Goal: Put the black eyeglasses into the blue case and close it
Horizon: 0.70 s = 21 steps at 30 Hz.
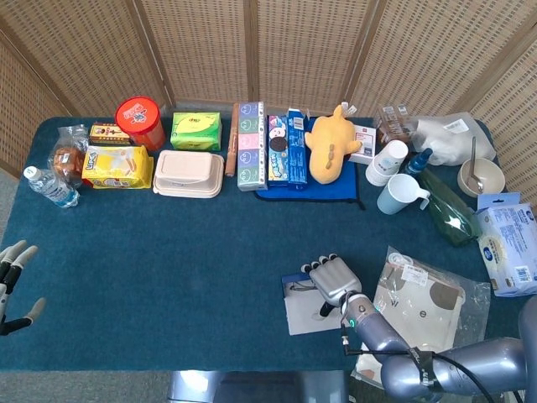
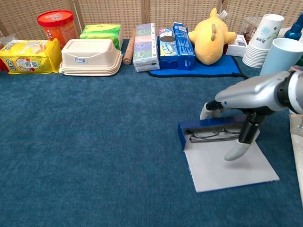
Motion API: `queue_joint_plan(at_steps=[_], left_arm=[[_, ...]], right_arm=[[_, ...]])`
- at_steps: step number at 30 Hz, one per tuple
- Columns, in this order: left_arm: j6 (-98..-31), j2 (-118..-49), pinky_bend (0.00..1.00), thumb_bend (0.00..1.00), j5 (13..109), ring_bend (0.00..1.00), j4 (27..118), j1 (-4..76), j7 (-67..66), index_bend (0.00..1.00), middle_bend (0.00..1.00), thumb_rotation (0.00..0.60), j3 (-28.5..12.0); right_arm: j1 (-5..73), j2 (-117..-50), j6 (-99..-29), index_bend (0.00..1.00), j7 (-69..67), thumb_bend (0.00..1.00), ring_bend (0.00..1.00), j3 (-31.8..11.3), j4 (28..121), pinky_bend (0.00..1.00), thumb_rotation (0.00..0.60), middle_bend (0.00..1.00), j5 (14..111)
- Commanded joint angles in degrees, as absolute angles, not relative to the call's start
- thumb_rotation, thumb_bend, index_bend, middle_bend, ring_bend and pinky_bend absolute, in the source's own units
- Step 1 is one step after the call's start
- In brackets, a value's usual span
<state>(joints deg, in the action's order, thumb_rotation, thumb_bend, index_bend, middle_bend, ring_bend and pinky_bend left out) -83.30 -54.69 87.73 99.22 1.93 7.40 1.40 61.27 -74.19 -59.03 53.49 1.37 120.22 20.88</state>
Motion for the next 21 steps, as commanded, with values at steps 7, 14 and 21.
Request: queue_joint_plan(at_steps=[7, 14, 21], left_arm=[[-82.48, -55.09, 0.0, 0.32, 87.95, 0.0, 98.99, 2.72, 7.46, 0.0, 0.0, 0.6, 1.24], [-81.86, -55.09, 0.0, 0.32, 88.17, 0.0, 98.99, 3.21, 7.68, 0.0, 0.0, 0.6, 1.34], [-81.54, -55.23, 0.0, 0.32, 88.05, 0.0, 99.16, 3.45, 7.44, 0.0, 0.0, 0.6, 1.4]], right_arm=[[59.93, -74.56, -64.39, 0.15, 52.72, 0.04, 0.16, 4.41, 124.84, 0.21, 0.335, 0.23, 24.13], [59.01, -74.09, -68.77, 0.16, 52.8, 0.04, 0.17, 4.84, 124.77, 0.23, 0.333, 0.23, 24.96], [58.71, -72.33, -68.33, 0.16, 52.4, 0.04, 0.17, 5.35, 124.19, 0.23, 0.334, 0.23, 22.54]])
